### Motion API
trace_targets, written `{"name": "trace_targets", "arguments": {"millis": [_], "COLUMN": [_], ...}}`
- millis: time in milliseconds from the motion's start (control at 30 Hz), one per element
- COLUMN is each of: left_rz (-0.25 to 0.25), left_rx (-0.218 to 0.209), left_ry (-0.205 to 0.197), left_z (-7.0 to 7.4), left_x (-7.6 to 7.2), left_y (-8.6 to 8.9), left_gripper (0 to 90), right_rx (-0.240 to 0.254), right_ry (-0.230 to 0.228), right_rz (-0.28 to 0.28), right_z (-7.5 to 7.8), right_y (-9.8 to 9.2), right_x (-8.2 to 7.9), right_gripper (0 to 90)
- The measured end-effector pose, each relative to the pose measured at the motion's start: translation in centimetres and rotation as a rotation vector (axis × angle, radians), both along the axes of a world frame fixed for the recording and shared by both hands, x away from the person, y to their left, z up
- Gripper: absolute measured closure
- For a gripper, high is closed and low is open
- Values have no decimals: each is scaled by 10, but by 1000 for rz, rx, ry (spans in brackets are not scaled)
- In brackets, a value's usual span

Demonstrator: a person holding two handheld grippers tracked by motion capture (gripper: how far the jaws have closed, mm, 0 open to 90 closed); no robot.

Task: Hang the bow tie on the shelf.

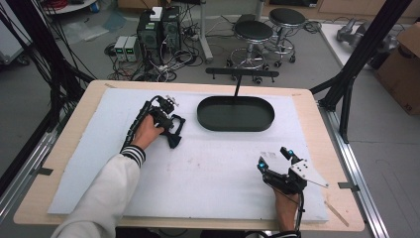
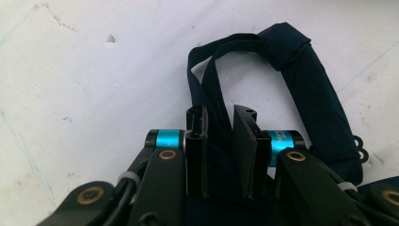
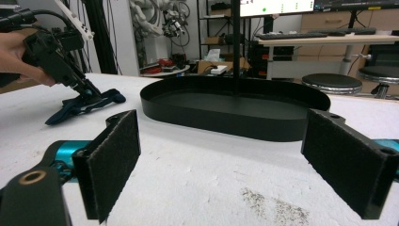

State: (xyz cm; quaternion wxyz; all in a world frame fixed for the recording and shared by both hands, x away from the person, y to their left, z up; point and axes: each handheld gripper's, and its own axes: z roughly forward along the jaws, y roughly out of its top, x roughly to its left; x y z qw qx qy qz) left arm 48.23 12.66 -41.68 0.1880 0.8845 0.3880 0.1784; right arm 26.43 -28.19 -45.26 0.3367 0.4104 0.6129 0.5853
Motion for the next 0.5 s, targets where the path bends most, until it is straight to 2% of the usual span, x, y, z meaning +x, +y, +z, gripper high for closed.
{"name": "trace_targets", "arguments": {"millis": [67,267,500], "left_rz": [0,34,42], "left_rx": [-4,-68,-81], "left_ry": [5,41,44], "left_z": [0,1,4], "left_x": [1,3,3], "left_y": [0,6,8], "left_gripper": [777,853,878], "right_rx": [-1,2,4], "right_ry": [-2,-1,-1], "right_rz": [0,-2,-2], "right_z": [0,0,0], "right_y": [0,0,0], "right_x": [0,0,0], "right_gripper": [113,113,113]}}
